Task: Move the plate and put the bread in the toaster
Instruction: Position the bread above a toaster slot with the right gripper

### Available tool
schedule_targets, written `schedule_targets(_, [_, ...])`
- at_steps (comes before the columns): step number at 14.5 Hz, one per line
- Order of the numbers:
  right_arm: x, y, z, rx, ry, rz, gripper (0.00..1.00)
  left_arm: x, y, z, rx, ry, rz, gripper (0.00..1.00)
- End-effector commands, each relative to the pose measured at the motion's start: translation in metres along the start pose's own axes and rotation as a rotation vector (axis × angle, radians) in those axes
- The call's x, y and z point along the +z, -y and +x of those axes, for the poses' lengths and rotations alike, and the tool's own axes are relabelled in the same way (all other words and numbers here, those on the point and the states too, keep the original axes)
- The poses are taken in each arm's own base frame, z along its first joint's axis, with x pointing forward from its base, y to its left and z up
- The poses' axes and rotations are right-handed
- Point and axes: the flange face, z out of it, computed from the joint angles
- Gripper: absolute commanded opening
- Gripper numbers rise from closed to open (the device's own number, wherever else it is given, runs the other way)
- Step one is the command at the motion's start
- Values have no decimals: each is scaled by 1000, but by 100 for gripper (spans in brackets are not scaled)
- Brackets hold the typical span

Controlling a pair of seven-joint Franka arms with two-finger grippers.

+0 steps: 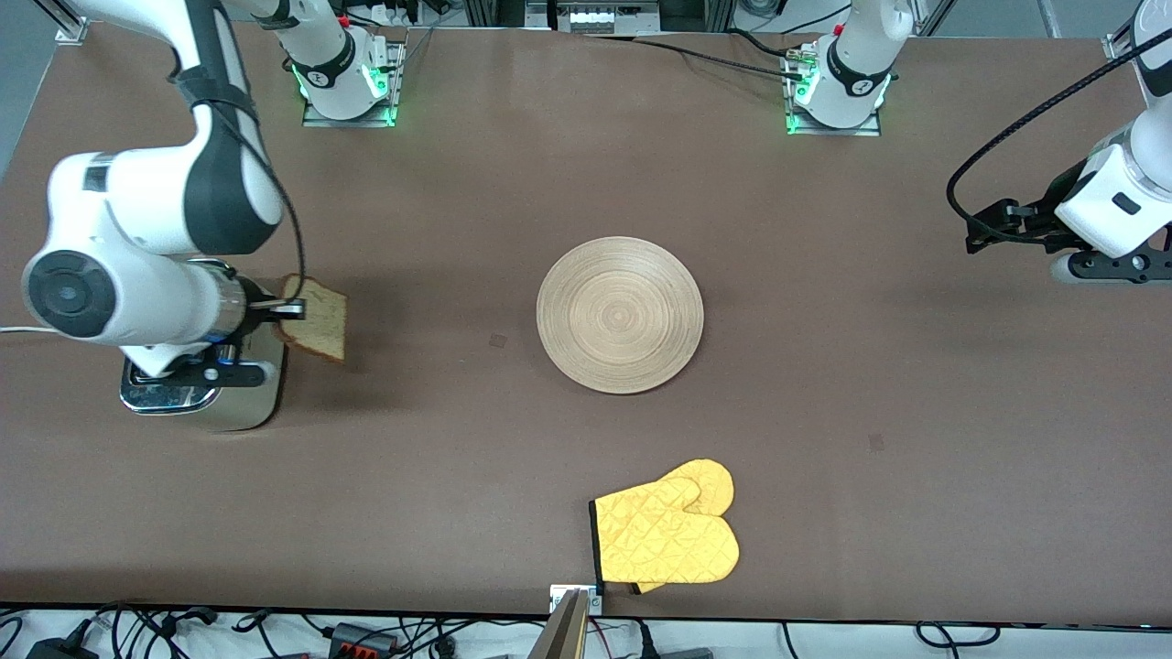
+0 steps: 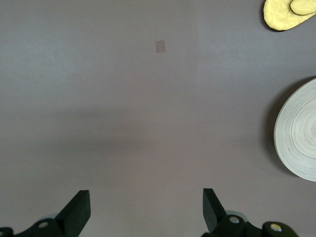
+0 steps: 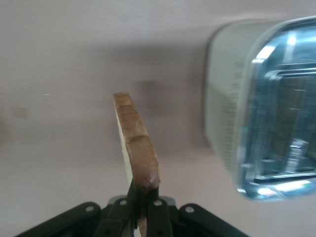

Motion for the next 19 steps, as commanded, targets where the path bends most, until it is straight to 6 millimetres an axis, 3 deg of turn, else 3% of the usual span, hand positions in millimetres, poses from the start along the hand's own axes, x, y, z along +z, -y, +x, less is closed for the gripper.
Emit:
schedule_targets(1, [-36, -22, -12, 11, -12, -22, 0, -10, 3, -2, 20, -8, -11, 100])
schedule_targets(5, [-65, -44, -17, 34, -60, -131, 0, -10, 1, -1, 23, -5, -11, 100])
schedule_targets(8, [-65, -65, -15, 8, -55, -212, 0, -8, 0, -1, 25, 0, -9, 100])
schedule_targets(14, [-43, -116, 8, 31, -66, -296, 0, -7, 3, 0, 22, 1, -10, 100])
schedule_targets(16, [-26, -117, 20, 22, -65, -284, 0, -5, 3, -1, 22, 9, -10, 100])
schedule_targets(19, [-18, -114, 23, 21, -54, -241, 0, -4, 3, -1, 22, 15, -8, 100])
